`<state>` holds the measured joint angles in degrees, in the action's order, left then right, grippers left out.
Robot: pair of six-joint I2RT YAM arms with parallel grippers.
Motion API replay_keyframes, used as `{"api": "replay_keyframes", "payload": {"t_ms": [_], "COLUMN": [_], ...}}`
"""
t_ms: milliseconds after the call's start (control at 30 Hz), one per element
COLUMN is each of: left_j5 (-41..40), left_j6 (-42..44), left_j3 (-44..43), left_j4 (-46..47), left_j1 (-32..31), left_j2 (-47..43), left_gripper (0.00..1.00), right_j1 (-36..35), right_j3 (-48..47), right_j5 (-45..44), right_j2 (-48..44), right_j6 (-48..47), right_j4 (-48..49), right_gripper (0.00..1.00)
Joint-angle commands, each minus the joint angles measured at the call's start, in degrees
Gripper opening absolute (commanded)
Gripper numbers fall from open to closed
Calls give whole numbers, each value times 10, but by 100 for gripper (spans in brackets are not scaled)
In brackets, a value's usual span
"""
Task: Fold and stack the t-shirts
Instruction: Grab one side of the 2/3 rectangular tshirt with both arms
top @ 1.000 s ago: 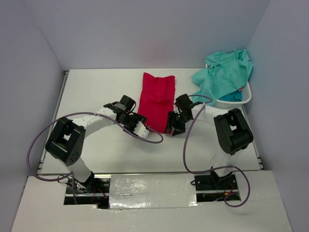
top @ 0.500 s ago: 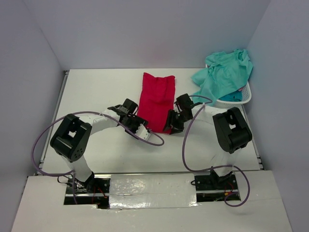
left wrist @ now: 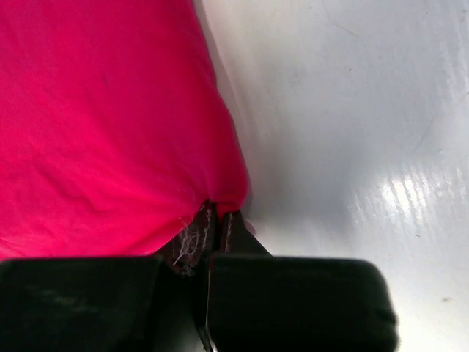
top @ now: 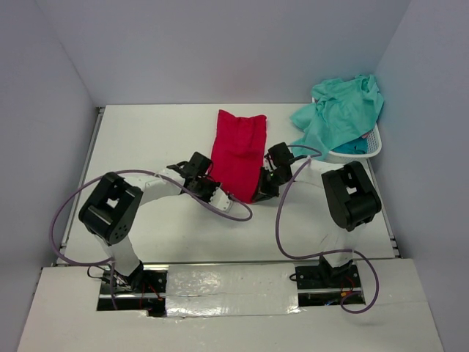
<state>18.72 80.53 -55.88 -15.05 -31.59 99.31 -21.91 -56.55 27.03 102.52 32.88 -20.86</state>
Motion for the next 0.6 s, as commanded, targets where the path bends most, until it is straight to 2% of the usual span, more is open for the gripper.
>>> {"api": "replay_keyframes", "payload": {"t_ms": [0, 133, 233, 367, 567], "left_j5": [-24, 21, 51, 83, 156], "left_j6": [-50, -73, -99, -120, -204], "left_j3": [-29, -104, -126, -136, -181], "left_j4": [-44, -214, -306, -410, -502], "left_j1": [2, 12, 13, 13, 11], "left_j2": [4, -14, -33, -74, -129], "left_gripper": [0, 0, 0, 0, 0], "right_j1": [3, 2, -6, -33, -57], "right_j3": [-9, -14, -8, 3, 14], "right_j5": [20, 50, 57, 51, 85], "right_j2": [-9, -48, -83, -150, -286], "right_j6": [-34, -74, -111, -139, -116], "right_j4": [-20, -63, -122, -199, -311], "right_gripper": [0, 0, 0, 0, 0]}}
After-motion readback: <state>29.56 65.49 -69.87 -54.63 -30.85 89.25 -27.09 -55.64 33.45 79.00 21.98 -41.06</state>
